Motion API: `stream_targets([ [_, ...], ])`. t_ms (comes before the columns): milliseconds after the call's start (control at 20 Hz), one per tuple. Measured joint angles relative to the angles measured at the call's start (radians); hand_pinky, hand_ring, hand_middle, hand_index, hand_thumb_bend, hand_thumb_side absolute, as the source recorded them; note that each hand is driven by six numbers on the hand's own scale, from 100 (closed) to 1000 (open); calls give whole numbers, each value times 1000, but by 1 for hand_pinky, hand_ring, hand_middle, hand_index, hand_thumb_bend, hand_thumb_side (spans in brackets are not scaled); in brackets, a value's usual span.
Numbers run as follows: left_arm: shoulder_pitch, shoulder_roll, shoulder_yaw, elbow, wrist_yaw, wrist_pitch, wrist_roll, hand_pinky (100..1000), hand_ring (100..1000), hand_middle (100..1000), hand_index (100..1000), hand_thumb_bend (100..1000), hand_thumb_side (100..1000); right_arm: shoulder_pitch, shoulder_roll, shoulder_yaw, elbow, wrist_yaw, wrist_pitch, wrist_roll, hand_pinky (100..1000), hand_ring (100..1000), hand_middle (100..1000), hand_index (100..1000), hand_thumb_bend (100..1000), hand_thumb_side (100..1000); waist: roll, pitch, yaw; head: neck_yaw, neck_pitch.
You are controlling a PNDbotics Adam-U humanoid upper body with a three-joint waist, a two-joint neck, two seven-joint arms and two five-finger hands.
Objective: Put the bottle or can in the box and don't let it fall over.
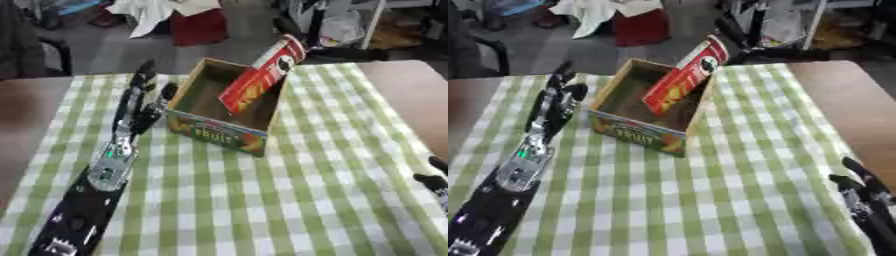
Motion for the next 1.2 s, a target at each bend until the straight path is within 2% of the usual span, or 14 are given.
stream_targets([
  [50,51,3,3,-56,29,13,-3,912,1000,962,995,626,836,0,0,-1,0,0,1,-2,982,855,1000,925,100,604,0,0,7,-2,0],
  [250,225,3,39,-224,79,61,1,908,1000,953,985,569,826,7,-3,-6,0,0,-1,-7,982,856,1000,925,100,605,2,0,24,-12,0],
  [500,341,-46,94,-307,56,95,34,900,996,943,977,526,831,10,-3,-11,0,1,1,-11,982,856,1000,925,100,605,2,-2,45,-19,2],
  [650,376,-68,113,-309,35,104,48,899,988,940,976,516,826,18,-3,-12,0,4,1,-13,982,856,1000,925,100,605,5,-6,49,-19,11],
  [1200,377,-77,116,-314,28,104,42,893,972,936,975,499,831,18,-3,-12,0,7,2,-15,982,856,1000,925,100,605,9,-10,47,-17,25],
])
